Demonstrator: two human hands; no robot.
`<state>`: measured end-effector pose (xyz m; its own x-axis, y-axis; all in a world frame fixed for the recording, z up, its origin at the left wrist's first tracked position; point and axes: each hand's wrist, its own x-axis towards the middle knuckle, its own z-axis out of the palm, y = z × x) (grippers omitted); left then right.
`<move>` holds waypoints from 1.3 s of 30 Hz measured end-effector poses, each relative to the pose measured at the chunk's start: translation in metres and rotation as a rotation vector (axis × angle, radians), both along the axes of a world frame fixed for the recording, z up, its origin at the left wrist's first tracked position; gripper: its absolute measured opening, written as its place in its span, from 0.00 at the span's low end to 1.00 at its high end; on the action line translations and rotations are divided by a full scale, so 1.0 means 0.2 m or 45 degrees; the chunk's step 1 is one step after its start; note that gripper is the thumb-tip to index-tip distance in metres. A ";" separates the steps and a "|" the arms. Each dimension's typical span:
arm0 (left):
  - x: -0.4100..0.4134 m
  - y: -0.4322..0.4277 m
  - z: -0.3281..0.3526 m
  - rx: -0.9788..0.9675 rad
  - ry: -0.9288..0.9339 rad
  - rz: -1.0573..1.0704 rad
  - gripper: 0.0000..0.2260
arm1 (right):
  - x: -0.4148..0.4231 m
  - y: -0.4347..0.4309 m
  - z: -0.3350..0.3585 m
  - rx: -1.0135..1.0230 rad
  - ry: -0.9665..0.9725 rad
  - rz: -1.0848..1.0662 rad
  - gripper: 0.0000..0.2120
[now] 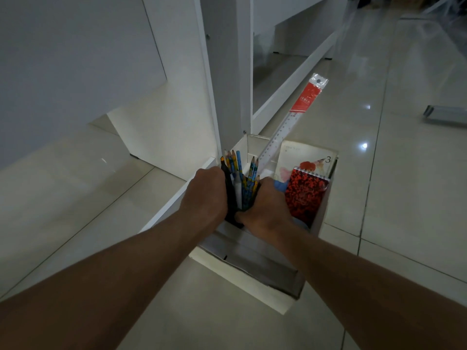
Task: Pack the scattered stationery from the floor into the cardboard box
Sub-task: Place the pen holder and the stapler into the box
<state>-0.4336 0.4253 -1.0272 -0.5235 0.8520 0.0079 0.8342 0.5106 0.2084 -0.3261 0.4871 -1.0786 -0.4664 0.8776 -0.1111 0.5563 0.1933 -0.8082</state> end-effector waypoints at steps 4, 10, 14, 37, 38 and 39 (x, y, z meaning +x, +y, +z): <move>0.03 -0.01 0.04 0.024 0.170 -0.083 0.03 | -0.02 0.00 0.01 0.019 -0.058 -0.001 0.40; 0.05 -0.04 0.05 -0.125 0.409 -0.175 0.09 | -0.03 0.01 0.04 0.050 -0.140 0.026 0.39; 0.06 -0.04 0.05 -0.228 0.438 -0.197 0.10 | -0.06 0.01 0.05 0.063 -0.194 0.036 0.36; 0.33 0.11 0.24 0.384 0.101 -0.356 0.21 | 0.28 0.16 0.49 0.032 -0.420 0.195 0.06; 0.38 0.13 0.26 0.462 0.038 -0.428 0.28 | 0.33 0.18 0.52 0.039 -0.327 0.122 0.06; 0.44 0.16 0.27 0.523 -0.020 -0.493 0.33 | 0.39 0.20 0.55 0.012 -0.213 0.029 0.08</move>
<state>-0.3466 0.4575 -0.9723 -0.1761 0.9105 0.3742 0.9398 0.0424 0.3390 -0.2482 0.5270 -0.9690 -0.4616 0.8685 -0.1809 0.6784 0.2142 -0.7028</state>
